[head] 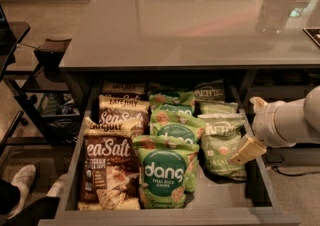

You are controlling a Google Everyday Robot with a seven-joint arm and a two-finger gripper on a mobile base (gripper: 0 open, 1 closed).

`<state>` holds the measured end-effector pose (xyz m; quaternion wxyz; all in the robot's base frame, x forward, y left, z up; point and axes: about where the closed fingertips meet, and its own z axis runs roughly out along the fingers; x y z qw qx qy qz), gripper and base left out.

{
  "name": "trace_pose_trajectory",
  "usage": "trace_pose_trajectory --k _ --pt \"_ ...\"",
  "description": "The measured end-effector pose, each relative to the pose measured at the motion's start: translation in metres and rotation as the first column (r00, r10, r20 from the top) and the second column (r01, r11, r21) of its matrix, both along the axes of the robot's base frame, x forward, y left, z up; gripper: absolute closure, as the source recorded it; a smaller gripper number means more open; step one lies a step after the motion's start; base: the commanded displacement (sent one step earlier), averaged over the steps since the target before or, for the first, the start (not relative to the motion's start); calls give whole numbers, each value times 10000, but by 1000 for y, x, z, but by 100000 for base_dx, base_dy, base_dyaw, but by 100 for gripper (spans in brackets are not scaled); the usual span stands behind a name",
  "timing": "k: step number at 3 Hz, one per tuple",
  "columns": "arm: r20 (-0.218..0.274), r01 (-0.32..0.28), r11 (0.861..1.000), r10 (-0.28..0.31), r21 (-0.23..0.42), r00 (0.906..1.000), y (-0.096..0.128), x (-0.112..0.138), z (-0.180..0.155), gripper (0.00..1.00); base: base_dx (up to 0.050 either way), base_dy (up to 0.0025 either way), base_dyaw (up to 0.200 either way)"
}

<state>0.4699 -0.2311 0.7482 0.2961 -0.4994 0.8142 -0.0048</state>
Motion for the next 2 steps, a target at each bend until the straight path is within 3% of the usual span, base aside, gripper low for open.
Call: trace_pose_trajectory --k 2 --pt "-872 168 9964 -95 835 9961 12 6 -64 0 0 0 0"
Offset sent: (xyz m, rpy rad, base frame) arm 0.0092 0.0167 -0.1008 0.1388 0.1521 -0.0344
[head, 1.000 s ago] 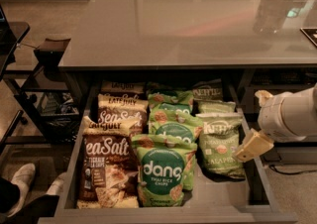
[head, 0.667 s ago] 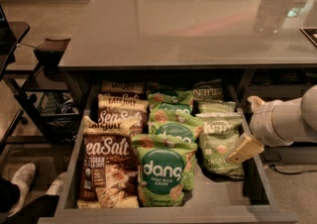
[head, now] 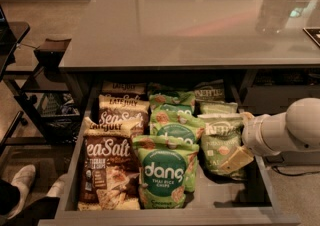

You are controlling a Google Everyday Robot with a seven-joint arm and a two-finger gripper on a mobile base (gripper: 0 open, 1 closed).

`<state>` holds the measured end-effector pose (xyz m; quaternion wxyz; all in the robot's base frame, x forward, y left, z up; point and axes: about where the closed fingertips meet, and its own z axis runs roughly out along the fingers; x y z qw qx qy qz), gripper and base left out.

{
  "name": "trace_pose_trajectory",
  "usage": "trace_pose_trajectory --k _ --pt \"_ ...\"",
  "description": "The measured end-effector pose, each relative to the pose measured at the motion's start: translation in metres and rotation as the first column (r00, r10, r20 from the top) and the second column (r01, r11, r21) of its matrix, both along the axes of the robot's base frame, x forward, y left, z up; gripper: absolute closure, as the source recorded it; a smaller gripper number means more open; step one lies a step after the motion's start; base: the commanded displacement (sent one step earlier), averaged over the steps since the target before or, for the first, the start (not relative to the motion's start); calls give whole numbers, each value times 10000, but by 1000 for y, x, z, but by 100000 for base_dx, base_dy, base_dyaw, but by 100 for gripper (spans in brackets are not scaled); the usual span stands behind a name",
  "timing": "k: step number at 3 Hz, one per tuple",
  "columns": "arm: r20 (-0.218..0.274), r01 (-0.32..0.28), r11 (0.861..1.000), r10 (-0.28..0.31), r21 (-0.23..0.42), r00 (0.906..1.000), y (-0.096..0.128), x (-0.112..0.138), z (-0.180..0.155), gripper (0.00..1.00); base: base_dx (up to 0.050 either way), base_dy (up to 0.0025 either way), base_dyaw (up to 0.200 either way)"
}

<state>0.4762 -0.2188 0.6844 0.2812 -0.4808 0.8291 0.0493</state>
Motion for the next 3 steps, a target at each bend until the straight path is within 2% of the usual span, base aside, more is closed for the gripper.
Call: trace_pose_trajectory --k 1,2,3 --pt "2 2 10000 -2 2 10000 0 0 0 0 0 0 0" --pt "328 363 9983 -378 446 9987 9 6 -13 0 0 0 0" --pt "1083 500 9952 -590 840 9924 31 18 -30 0 0 0 0"
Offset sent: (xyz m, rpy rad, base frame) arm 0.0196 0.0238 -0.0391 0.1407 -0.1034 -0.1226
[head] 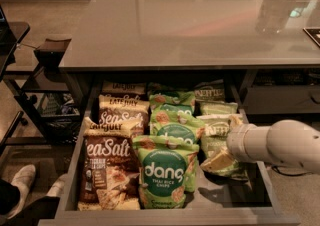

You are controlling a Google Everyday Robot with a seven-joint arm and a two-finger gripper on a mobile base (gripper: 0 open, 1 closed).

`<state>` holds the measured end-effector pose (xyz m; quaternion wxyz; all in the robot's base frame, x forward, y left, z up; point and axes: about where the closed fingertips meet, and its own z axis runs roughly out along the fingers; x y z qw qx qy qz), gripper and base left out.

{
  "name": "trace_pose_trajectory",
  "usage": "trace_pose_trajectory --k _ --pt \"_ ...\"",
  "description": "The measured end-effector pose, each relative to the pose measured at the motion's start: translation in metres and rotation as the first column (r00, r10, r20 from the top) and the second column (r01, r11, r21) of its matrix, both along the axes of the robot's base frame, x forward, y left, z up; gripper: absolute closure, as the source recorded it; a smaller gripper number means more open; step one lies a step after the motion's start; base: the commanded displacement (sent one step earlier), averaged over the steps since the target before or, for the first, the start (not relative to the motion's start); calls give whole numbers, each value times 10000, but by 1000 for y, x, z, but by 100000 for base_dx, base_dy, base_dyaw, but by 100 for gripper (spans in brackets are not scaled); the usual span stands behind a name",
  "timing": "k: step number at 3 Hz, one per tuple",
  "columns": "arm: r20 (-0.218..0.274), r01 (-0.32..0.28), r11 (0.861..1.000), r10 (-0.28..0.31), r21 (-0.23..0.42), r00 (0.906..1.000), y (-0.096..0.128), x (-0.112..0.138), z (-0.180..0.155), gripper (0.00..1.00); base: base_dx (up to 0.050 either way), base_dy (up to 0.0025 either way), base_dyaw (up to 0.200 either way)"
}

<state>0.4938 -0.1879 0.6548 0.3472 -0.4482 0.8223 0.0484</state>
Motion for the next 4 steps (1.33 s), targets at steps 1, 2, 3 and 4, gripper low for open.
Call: trace_pose_trajectory --k 1,2,3,4 --pt "572 162 9999 -160 -33 9982 17 7 -17 19 0 0 0" --pt "853 305 9995 -301 -31 9959 15 13 -14 42 0 0 0" --pt "853 304 9995 -301 -31 9959 15 13 -14 65 0 0 0" --pt "853 304 9995 -301 -31 9959 15 13 -14 88 0 0 0"
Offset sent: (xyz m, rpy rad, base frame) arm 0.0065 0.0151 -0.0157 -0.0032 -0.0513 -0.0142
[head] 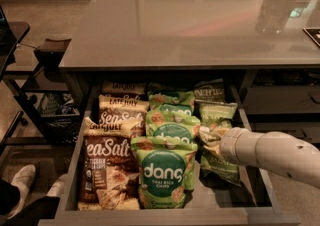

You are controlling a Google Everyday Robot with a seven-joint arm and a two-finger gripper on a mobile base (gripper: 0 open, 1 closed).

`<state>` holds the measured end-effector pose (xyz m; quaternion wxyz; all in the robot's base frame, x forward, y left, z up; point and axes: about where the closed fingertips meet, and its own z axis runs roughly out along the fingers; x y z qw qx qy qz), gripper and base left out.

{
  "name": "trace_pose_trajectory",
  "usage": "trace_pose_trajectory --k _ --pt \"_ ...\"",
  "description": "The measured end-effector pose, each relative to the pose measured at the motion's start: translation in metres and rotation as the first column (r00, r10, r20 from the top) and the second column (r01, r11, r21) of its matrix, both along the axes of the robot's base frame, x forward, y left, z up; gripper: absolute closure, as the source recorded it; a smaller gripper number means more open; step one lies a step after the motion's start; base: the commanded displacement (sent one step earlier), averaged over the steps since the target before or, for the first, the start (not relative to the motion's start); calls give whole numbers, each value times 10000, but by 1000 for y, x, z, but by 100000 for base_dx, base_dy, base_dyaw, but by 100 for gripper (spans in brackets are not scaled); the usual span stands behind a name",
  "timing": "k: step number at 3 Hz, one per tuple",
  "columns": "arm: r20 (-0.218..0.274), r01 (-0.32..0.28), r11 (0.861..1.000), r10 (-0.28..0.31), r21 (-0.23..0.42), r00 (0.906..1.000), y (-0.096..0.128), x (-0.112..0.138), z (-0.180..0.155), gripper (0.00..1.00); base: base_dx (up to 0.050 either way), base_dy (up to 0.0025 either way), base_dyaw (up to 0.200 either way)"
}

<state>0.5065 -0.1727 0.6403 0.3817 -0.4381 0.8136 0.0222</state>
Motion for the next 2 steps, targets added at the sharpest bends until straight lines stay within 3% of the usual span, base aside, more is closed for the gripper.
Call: trace_pose_trajectory --k 1,2 --pt "-83 -231 9982 236 549 9997 -1 6 14 100 0 0 0" --pt "115 -695 9817 686 1771 9976 -13 21 48 100 0 0 0"
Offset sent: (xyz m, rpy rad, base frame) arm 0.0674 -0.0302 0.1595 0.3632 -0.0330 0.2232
